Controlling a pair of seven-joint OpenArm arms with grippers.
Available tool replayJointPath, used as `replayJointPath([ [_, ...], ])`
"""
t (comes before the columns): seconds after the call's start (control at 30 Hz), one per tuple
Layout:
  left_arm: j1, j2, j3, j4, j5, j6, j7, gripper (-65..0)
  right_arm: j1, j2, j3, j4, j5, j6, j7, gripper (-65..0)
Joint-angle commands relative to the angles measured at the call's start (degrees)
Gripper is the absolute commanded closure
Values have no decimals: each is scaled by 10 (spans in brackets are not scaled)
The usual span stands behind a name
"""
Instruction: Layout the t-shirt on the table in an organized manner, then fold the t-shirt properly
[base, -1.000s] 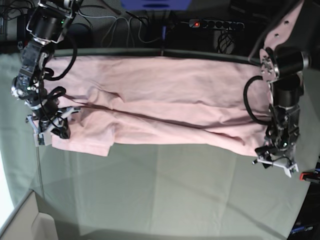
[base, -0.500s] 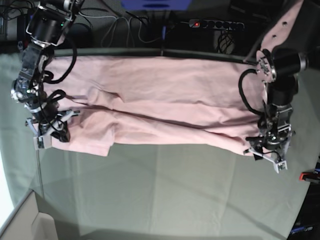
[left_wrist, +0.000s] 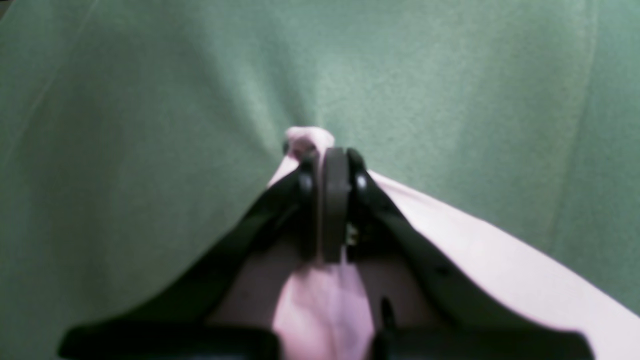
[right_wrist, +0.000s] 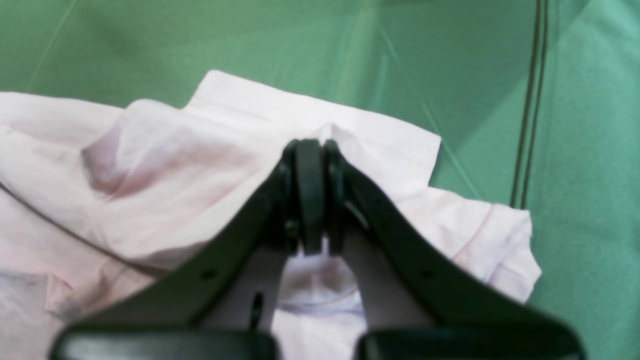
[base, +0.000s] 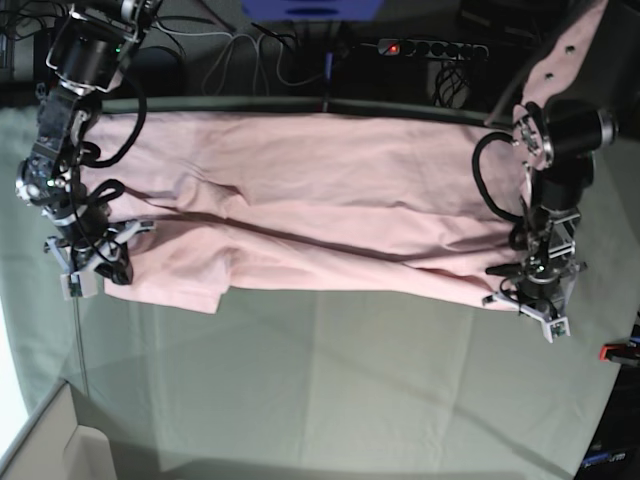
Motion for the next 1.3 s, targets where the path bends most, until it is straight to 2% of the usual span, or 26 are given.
replayJointPath([
  [0.0, -10, -5, -1, 0, 1, 6, 21, -4, 9, 6, 0, 9, 9, 2, 16, 0],
  [0.13, -8, -4, -4, 28, -5, 6, 21, 0, 10, 6, 0, 9, 9, 2, 16, 0],
  [0.27, 25, 0, -5, 123, -6, 6, 30, 0, 22, 6, 0, 9, 9, 2, 16, 0],
  [0.43, 91, 19, -5, 325, -7, 6, 109, 0, 23, 6, 5, 12, 11, 2, 16, 0],
  [0.63, 150, 46, -5, 519, -7, 5, 168, 0, 34, 4, 6, 14, 13, 2, 16, 0],
  [0.83, 191, 62, -5, 658, -7, 5, 223, 0, 32, -5, 31, 43, 14, 2, 16, 0],
  [0.97, 229, 63, -4, 711, -7, 5, 240, 0, 10, -13, 32, 79, 14, 2, 16, 0],
  [1.1, 283, 59, -7, 743, -51, 5, 239, 0, -21, -14, 33, 101, 15, 2, 19, 0],
  [1.27, 355, 58, -52, 781, -123, 5, 239, 0, -58, -14, 62, 127, 35, 2, 20, 0],
])
